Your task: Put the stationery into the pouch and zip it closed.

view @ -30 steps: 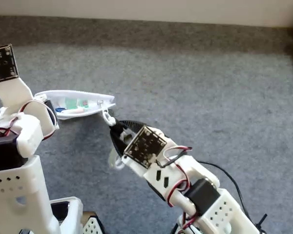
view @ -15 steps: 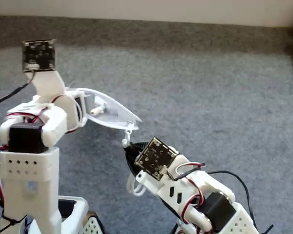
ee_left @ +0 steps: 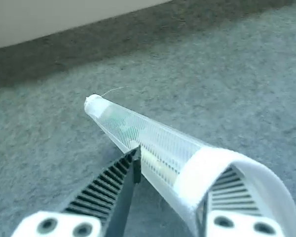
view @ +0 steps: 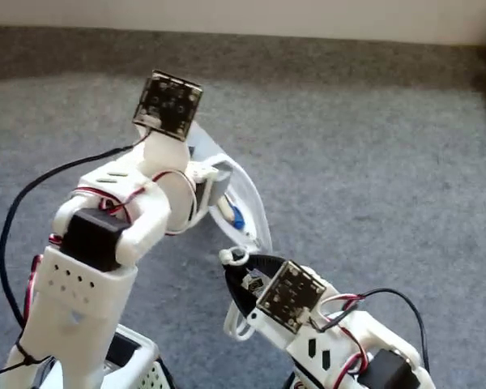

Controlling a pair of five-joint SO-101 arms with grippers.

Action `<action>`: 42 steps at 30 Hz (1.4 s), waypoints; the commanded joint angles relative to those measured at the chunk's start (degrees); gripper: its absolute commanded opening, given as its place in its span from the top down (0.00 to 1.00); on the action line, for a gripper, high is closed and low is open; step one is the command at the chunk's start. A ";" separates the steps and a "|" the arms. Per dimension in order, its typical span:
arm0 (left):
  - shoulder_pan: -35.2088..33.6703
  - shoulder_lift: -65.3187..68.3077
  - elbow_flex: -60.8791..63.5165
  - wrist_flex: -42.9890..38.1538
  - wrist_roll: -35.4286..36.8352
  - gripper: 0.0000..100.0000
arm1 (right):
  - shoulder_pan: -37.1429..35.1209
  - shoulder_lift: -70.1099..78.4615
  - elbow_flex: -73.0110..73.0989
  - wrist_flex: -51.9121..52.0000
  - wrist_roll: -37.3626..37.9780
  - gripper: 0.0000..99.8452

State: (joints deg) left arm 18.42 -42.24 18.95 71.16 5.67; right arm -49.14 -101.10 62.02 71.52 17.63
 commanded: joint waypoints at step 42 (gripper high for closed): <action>15.52 -0.48 1.98 -9.85 -6.33 0.73 | -0.22 -2.68 -0.57 1.71 -0.88 0.99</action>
State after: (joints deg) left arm 33.45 -43.21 15.87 68.44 -3.12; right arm -49.32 -102.95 62.02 73.19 17.19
